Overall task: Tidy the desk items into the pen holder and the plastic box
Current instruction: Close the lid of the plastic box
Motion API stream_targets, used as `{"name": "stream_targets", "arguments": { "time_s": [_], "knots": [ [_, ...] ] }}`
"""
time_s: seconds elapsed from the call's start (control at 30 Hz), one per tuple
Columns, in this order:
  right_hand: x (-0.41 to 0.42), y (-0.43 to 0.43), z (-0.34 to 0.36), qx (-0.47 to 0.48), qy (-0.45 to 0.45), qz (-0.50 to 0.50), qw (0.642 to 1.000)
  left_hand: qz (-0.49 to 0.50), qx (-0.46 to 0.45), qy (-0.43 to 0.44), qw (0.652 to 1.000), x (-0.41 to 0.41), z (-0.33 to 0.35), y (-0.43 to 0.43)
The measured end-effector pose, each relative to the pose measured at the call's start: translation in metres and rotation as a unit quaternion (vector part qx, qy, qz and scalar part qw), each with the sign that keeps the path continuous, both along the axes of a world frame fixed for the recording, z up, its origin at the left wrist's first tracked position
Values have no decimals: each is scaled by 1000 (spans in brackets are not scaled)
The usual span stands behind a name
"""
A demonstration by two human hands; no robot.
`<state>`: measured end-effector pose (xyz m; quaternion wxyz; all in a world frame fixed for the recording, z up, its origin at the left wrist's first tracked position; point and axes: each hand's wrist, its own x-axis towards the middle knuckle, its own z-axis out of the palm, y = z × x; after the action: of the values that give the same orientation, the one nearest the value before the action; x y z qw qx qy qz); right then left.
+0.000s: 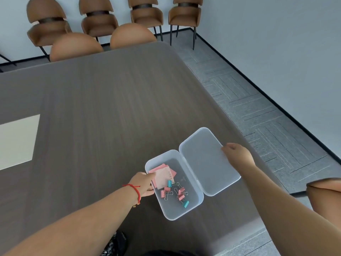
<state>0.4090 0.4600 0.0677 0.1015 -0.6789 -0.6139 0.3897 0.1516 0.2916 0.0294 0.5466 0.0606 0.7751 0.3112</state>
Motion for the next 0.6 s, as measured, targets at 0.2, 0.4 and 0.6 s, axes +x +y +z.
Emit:
{"name": "stream_targets", "arguments": {
  "time_s": [0.2, 0.4, 0.6],
  "knots": [
    [-39, -49, 54, 32, 25, 146, 988, 45, 7, -46, 998, -2, 2, -2],
    [-90, -103, 38, 27, -16, 247, 969, 65, 11, -59, 996, -5, 4, -9],
    [-134, -150, -12, 53, -108, 385, 915, 75, 9, -77, 994, -4, 1, -18]
  ]
}}
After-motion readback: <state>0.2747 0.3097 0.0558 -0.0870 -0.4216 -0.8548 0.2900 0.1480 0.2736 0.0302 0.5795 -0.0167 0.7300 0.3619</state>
